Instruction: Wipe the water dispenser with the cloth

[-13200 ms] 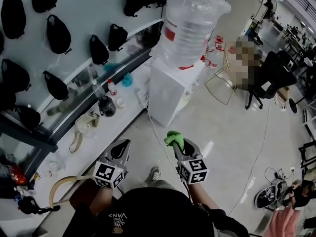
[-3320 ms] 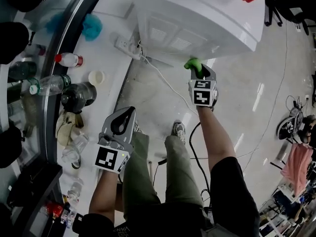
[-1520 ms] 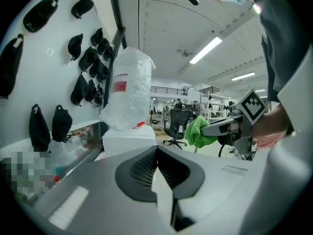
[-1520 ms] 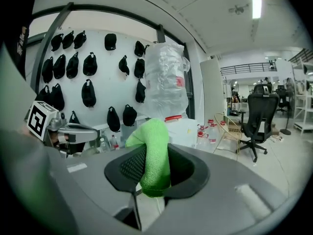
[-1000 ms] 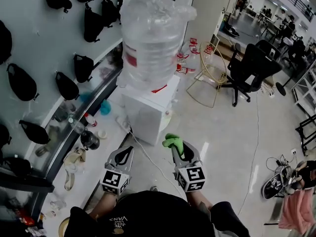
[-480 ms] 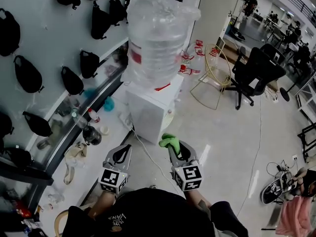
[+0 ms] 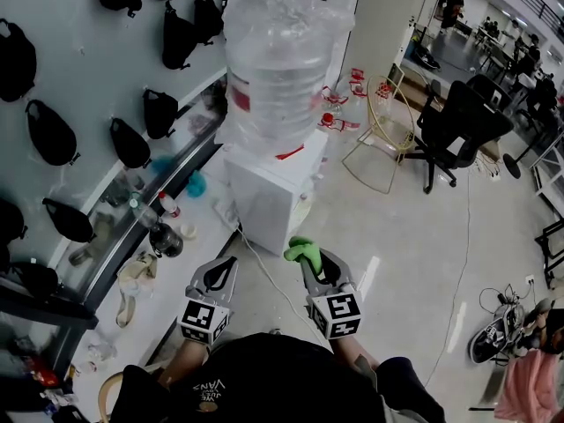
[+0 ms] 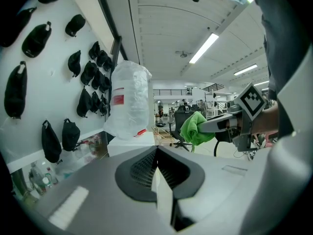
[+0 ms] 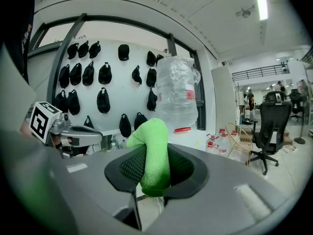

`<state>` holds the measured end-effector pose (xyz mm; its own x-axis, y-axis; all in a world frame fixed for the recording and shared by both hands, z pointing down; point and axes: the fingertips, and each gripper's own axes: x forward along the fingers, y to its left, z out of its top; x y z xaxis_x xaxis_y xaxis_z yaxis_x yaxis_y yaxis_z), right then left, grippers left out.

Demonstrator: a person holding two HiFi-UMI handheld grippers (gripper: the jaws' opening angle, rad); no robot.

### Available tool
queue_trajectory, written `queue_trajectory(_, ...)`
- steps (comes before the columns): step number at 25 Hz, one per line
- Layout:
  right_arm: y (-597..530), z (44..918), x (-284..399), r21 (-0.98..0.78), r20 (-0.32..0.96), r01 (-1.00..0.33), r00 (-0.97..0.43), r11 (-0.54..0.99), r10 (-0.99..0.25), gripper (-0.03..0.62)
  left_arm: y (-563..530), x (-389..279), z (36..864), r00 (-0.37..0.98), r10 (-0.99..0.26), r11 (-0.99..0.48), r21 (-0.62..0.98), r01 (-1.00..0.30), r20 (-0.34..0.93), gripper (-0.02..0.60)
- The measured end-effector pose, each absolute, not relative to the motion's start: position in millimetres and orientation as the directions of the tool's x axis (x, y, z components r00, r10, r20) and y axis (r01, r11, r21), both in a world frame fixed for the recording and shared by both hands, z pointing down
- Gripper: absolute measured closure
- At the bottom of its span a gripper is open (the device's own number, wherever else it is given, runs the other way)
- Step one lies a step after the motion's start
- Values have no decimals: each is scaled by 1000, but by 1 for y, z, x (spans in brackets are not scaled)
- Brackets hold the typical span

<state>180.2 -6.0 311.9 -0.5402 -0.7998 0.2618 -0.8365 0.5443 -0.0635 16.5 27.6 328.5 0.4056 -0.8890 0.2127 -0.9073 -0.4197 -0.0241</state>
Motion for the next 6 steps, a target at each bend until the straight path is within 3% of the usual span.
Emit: queue_trajectory(6, -6, 313, 181, -65, 267, -829, -551, 556, -791, 484, 27, 18, 330, 398, -888, -419, -48, -907, 231, 580)
